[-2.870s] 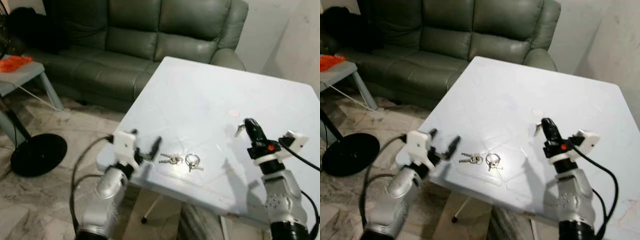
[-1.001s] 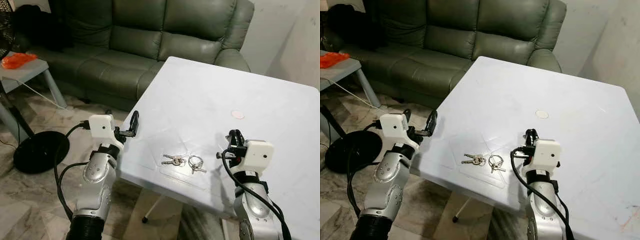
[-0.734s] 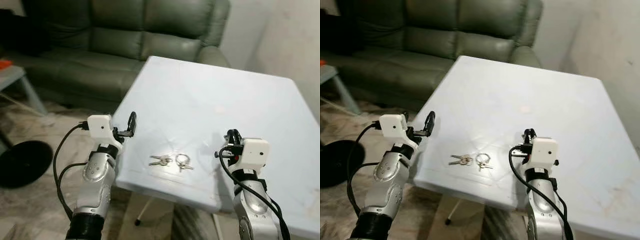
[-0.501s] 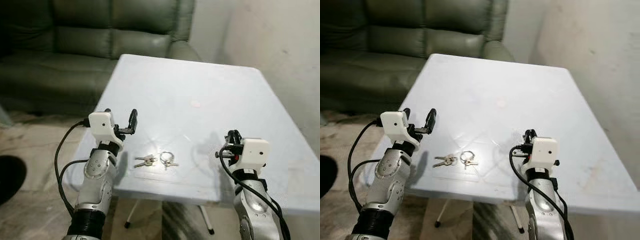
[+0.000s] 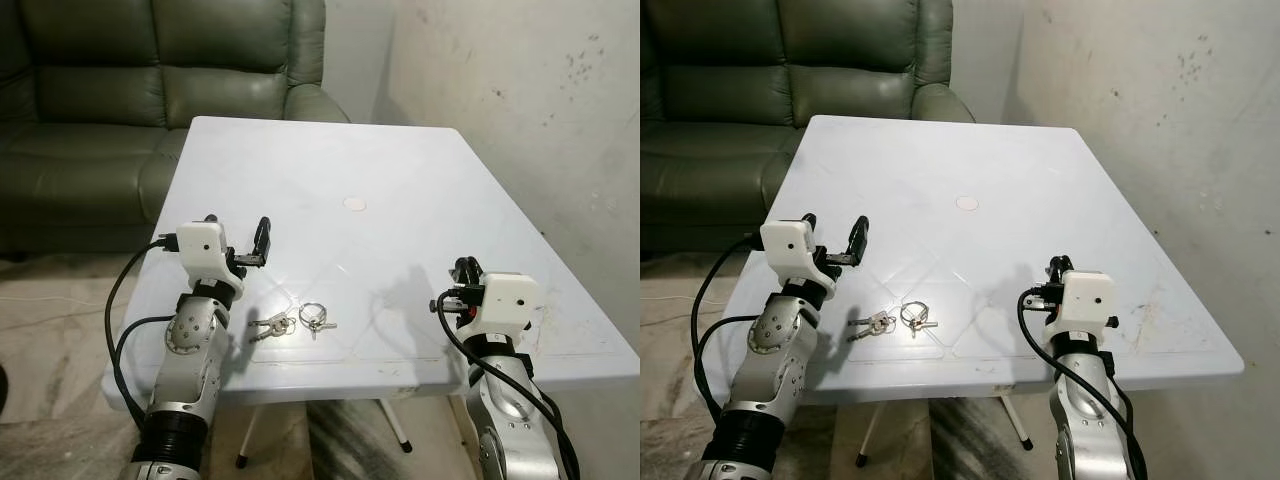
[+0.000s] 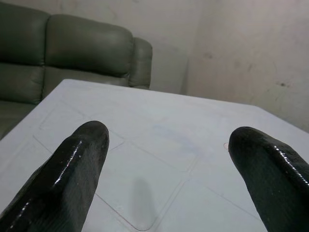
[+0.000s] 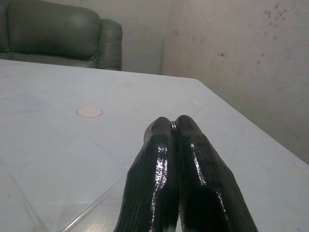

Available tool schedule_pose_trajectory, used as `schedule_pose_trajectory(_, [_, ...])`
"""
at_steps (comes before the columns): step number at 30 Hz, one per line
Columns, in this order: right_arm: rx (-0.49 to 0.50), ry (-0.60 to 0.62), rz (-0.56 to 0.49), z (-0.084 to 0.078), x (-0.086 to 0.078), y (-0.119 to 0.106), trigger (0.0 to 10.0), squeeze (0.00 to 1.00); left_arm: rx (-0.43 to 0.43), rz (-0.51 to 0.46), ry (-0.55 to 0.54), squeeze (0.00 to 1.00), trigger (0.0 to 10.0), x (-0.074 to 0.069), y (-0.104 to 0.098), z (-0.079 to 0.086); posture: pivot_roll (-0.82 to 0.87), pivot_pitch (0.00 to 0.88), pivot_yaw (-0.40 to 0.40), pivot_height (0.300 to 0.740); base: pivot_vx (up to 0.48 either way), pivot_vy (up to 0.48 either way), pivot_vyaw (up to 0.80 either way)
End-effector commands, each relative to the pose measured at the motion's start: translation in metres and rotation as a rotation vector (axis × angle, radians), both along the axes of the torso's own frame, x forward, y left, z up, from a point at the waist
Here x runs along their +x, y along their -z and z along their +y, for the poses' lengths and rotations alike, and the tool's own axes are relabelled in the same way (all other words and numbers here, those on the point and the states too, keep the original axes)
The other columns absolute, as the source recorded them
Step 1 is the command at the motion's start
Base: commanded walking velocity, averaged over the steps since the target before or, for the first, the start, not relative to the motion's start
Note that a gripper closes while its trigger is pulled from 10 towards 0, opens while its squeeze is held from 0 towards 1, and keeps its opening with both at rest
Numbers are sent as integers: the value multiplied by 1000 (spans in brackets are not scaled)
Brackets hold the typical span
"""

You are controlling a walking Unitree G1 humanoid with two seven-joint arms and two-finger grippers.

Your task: Hang keys on a hook

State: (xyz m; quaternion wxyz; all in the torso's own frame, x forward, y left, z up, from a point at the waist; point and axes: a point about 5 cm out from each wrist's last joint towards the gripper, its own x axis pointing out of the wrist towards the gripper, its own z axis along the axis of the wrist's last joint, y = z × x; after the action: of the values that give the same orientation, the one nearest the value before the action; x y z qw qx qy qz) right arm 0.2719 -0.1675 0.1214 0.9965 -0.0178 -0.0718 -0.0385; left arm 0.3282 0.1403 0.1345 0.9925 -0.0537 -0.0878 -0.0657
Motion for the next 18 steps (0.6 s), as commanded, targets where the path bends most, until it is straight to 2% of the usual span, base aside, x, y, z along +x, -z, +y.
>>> schedule_pose_trajectory(1, [-2, 12, -1, -3, 2, -1, 10000, 0, -6, -15, -8, 0, 10000, 3, -4, -4, -16, 5, -64, 740, 0, -345, -781])
schedule_pose_trajectory(4, [-4, 10, 0, -3, 1, -1, 10000, 0, -42, -9, 5, 0, 10000, 3, -4, -5, -16, 5, -64, 740, 0, 0, -781])
schedule_pose_trajectory(18, [-11, 3, 7, -2, 1, 0, 10000, 0, -52, 8, -12, 0, 10000, -1, 0, -11, -12, 19, -76, 740, 0, 0, -781])
